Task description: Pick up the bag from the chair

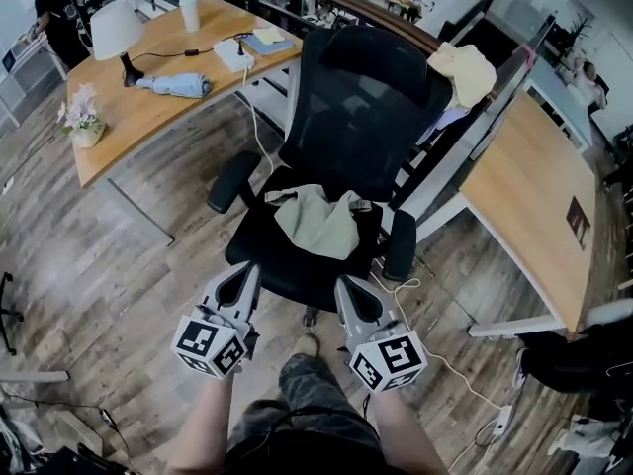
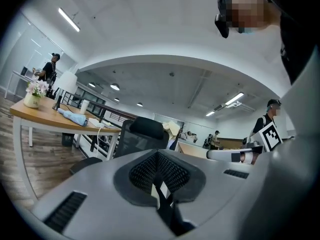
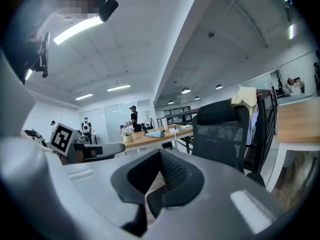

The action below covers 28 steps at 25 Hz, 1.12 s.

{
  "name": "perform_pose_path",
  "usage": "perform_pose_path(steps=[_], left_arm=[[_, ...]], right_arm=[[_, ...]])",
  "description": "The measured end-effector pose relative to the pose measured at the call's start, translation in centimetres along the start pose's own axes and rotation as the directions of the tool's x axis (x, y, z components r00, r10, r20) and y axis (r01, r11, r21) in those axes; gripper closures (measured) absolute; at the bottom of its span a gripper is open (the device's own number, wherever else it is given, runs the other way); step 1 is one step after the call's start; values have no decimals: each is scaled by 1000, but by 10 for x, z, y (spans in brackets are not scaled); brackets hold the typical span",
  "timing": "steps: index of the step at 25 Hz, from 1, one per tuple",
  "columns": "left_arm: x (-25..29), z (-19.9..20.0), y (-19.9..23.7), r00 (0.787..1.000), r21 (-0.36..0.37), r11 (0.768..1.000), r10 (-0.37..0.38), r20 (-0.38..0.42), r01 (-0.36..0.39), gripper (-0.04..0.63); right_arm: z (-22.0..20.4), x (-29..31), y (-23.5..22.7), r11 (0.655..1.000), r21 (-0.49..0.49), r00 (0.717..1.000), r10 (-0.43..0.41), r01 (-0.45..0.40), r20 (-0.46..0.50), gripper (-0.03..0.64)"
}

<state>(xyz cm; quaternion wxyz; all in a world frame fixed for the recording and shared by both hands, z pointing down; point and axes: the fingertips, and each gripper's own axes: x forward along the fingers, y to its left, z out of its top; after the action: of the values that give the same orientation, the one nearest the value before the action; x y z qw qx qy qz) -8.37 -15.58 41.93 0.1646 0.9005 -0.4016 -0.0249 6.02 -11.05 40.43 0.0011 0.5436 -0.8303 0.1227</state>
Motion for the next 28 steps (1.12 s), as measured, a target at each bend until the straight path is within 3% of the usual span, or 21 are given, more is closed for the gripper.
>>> perform_pose_path(steps=[6, 18, 28], left_arm=[[59, -13, 6, 999, 5, 999, -46, -24, 47, 598], [125, -54, 26, 987, -24, 995, -97, -125, 94, 598], [196, -106, 70, 975, -51, 993, -116, -187, 108, 597]], right_arm=[[-8, 25, -42, 1000, 13, 1000, -22, 22, -15, 609], [-50, 71, -88, 994, 89, 996, -52, 58, -73, 609], [-97, 125, -140, 981, 114, 981, -139, 154, -135, 609]])
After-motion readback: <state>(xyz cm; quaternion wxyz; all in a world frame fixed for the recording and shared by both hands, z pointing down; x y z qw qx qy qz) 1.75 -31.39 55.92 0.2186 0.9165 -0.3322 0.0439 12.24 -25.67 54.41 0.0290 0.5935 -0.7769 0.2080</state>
